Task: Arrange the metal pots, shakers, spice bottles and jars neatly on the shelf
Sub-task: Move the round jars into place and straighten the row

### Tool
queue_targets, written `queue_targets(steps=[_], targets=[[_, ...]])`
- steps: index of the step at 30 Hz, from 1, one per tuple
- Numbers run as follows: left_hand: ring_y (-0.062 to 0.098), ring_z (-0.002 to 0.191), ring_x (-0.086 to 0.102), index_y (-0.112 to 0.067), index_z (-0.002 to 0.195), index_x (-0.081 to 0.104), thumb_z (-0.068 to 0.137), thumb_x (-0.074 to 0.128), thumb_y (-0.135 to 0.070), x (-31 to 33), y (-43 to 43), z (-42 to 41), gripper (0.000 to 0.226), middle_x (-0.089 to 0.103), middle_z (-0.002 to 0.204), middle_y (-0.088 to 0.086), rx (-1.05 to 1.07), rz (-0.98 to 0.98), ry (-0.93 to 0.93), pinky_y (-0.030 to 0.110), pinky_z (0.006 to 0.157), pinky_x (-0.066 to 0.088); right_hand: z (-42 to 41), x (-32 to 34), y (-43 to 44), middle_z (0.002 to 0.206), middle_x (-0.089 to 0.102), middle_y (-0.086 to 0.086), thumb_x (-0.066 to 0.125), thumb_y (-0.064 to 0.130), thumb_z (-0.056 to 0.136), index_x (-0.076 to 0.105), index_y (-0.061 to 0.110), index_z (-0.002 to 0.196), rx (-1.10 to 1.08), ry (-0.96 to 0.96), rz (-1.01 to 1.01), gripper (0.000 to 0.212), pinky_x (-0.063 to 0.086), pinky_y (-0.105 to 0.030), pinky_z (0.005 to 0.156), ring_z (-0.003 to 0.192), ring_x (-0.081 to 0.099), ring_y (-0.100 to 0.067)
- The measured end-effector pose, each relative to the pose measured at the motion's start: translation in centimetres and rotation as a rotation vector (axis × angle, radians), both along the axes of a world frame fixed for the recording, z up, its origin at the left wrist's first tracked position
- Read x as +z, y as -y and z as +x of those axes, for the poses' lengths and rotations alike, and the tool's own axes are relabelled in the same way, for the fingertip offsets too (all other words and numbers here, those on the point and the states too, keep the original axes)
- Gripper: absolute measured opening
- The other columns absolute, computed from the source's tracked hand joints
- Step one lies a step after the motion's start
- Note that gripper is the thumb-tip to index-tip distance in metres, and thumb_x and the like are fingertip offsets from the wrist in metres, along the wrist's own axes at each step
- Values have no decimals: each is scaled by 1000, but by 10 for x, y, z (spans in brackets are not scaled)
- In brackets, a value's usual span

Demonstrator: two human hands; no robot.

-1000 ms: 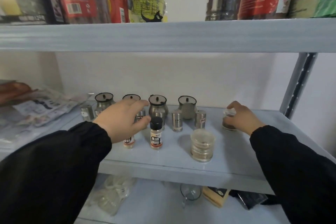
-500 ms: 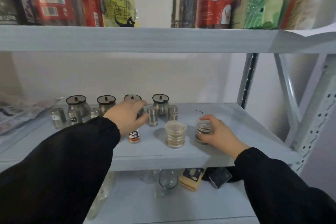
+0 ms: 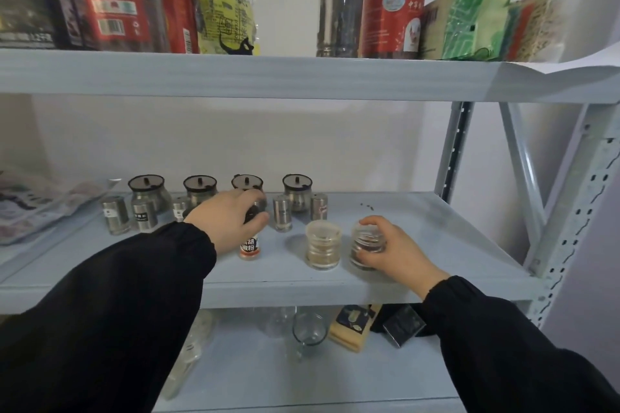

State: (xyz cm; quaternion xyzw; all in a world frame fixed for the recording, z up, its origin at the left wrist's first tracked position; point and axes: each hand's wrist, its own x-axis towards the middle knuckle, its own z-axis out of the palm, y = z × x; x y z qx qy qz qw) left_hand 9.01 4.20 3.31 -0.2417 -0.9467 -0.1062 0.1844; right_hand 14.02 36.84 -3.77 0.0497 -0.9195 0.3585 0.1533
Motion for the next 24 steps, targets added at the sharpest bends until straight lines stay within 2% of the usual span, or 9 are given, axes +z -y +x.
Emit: queue_targets(steps=[5, 7, 10, 13, 16, 20, 24], targets=[[22, 108, 55, -28, 133, 49, 94, 43, -50, -2, 17, 5, 46, 60, 116, 0, 33, 31, -3, 35, 86, 45, 0, -1, -2, 115, 61, -1, 81, 35, 75, 47, 42, 124, 8, 21, 12, 60, 52, -24, 80, 90, 64, -8], [21, 113, 54, -29, 137, 46, 94, 41, -53, 3, 25, 7, 51, 59, 123, -1, 60, 23, -2, 37, 91, 46, 1, 0, -3, 130, 55, -2, 80, 42, 74, 41, 42, 134, 0, 50, 26, 71, 48, -27, 91, 104, 61, -13], [21, 114, 54, -31, 138, 43, 92, 36, -57, 14, 44, 8, 53, 59, 127, 0, 103, 26, 5, 40, 94, 48, 5, 15, -4, 155, 32, 1, 75, 54, 77, 23, 44, 150, -29, 13, 16, 90, 32, -33, 109, 138, 37, -19], [23, 116, 55, -27, 138, 46, 95, 41, -53, 25, 66, 11, 51, 58, 131, 3, 147, 45, -25, 38, 97, 46, 3, 42, 5, 163, 17, 5, 66, 58, 82, 18, 46, 151, -43, -66, 87, 85, 24, -37, 116, 147, 24, -17], [23, 108, 58, -25, 134, 50, 94, 43, -51, 27, 93, 10, 48, 61, 124, 6, 191, 94, -24, 37, 91, 47, -3, 65, 33, 161, 25, 6, 63, 48, 88, 25, 42, 151, 19, -162, 154, 74, 22, -35, 118, 148, 20, -13], [16, 91, 58, -27, 130, 51, 90, 37, -60, 16, 122, 6, 53, 62, 115, 0, 209, 146, 17, 38, 84, 51, -14, 81, 89, 144, 44, 11, 62, 32, 91, 42, 34, 144, 140, -227, 187, 56, 26, -21, 107, 132, 36, -2], [15, 95, 60, -25, 129, 52, 94, 49, -46, 9, 132, -4, 41, 62, 109, -5, 178, 276, 103, 32, 82, 48, -39, 77, 146, 136, 55, 8, 64, 30, 88, 54, 32, 135, 198, -171, 221, 48, 40, -28, 105, 125, 50, -11]])
